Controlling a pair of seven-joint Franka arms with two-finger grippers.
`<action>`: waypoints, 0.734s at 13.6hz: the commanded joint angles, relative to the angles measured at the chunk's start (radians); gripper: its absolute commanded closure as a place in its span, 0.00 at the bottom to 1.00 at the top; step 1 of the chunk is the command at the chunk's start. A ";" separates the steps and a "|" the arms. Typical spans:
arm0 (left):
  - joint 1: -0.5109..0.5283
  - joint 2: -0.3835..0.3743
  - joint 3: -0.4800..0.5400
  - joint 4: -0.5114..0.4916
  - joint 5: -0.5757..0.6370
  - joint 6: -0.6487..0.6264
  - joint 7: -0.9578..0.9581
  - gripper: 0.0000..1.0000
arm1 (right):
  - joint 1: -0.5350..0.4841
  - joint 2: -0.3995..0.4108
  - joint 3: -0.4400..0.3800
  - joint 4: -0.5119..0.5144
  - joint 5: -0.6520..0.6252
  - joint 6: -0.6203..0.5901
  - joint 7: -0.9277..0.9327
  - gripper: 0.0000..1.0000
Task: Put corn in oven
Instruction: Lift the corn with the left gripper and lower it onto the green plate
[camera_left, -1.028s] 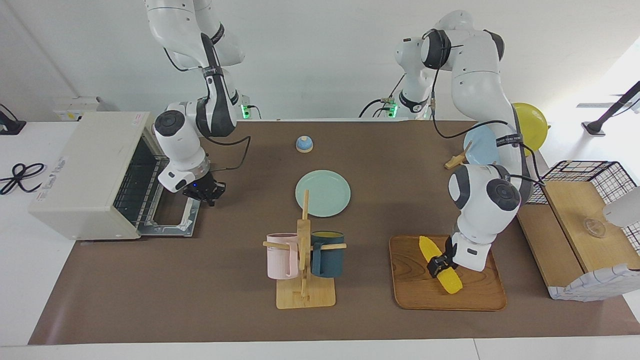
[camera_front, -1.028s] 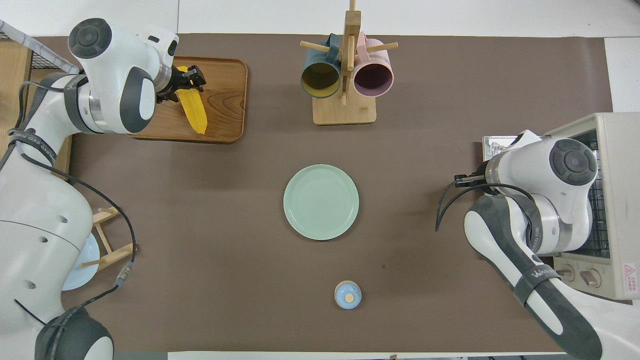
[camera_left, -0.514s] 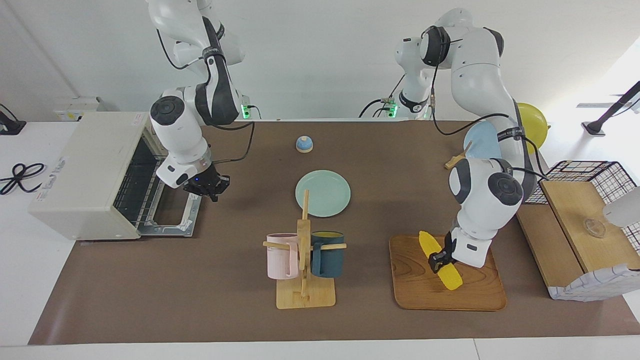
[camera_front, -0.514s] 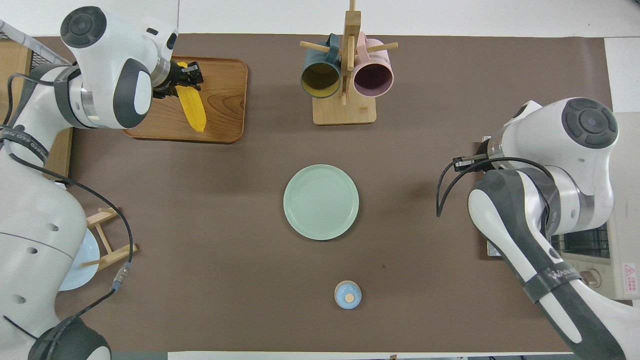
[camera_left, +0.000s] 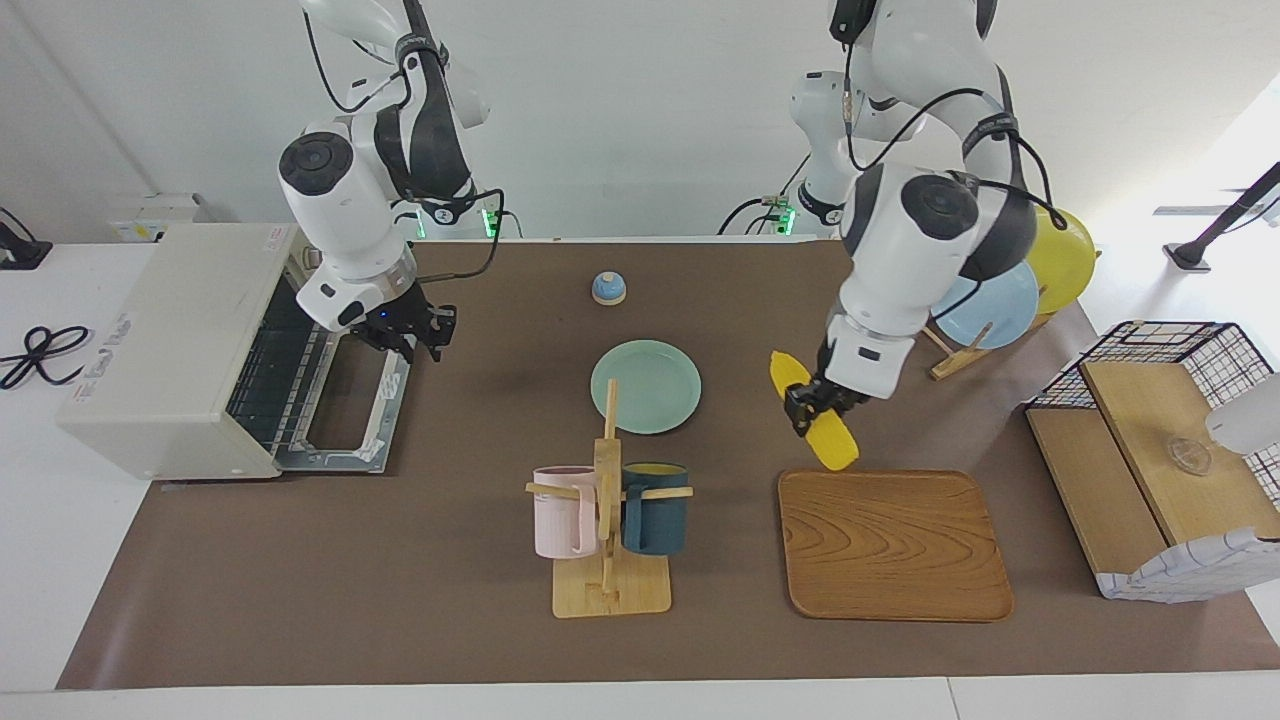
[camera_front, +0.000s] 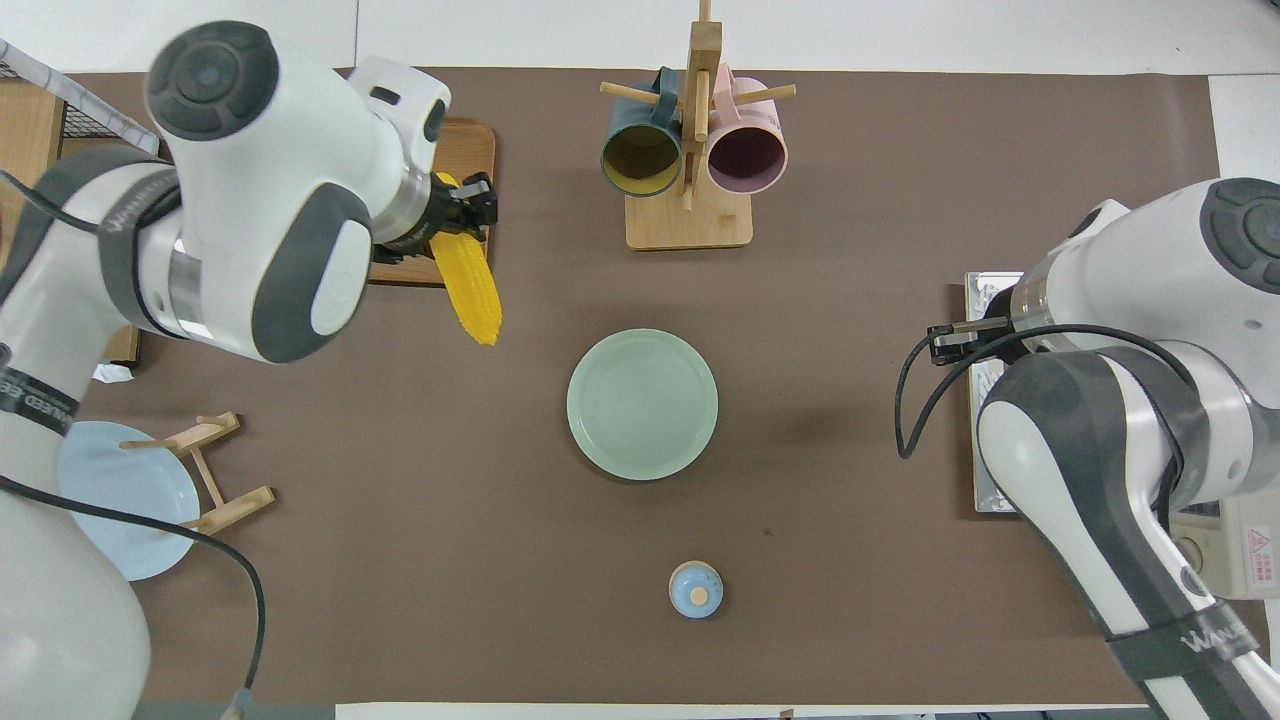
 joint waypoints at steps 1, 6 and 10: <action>-0.098 -0.080 0.017 -0.168 0.011 0.077 -0.045 1.00 | 0.002 -0.035 -0.001 0.082 0.021 -0.133 0.015 0.62; -0.264 -0.114 0.017 -0.395 0.009 0.342 -0.047 1.00 | -0.009 -0.036 -0.009 0.228 0.017 -0.350 0.015 0.38; -0.307 -0.052 0.017 -0.408 0.011 0.417 0.034 1.00 | -0.029 -0.047 -0.012 0.208 0.022 -0.345 -0.037 0.00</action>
